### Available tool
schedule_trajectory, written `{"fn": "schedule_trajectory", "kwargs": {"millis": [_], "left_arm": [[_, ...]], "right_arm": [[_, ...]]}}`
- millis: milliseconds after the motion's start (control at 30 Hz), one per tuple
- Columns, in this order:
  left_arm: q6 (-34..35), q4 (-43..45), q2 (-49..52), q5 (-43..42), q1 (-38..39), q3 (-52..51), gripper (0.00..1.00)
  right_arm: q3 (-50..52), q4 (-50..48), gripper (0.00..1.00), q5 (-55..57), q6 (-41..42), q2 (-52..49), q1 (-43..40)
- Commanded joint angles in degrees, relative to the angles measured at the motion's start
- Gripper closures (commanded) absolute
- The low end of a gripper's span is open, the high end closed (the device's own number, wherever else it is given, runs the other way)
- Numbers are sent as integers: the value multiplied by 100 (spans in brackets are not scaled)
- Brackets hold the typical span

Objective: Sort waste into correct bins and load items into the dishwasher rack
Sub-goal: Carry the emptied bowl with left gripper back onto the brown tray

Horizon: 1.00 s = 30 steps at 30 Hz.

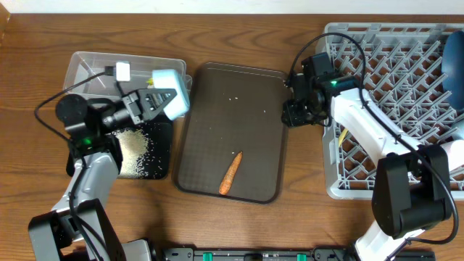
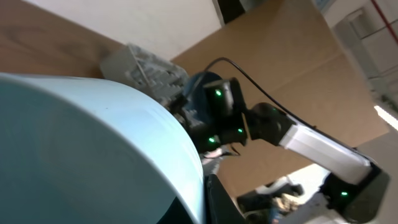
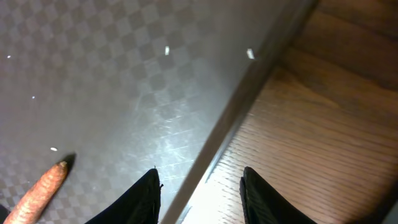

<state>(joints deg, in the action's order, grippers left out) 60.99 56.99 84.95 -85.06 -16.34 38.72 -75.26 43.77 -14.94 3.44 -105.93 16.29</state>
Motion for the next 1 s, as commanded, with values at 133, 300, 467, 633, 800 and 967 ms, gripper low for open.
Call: {"fn": "schedule_trajectory", "kwargs": {"millis": [133, 300, 467, 633, 800, 967], "left_arm": [[341, -238, -50, 94, 101, 181, 94], [518, -881, -50, 328, 105, 181, 94], [533, -964, -50, 378, 131, 181, 94], [509, -1034, -46, 758, 313, 181, 94], [214, -1620, -46, 1716, 780, 181, 94], [-616, -2820, -44, 2599, 1355, 181, 94]], "right_arm": [[-92, -7, 59, 15, 17, 122, -166], [-92, -9, 59, 15, 15, 146, -166], [-92, -7, 59, 15, 17, 146, -166], [-92, -11, 59, 13, 17, 146, -166], [-92, -7, 60, 15, 17, 146, -166], [-92, -7, 59, 15, 17, 146, -166]]}}
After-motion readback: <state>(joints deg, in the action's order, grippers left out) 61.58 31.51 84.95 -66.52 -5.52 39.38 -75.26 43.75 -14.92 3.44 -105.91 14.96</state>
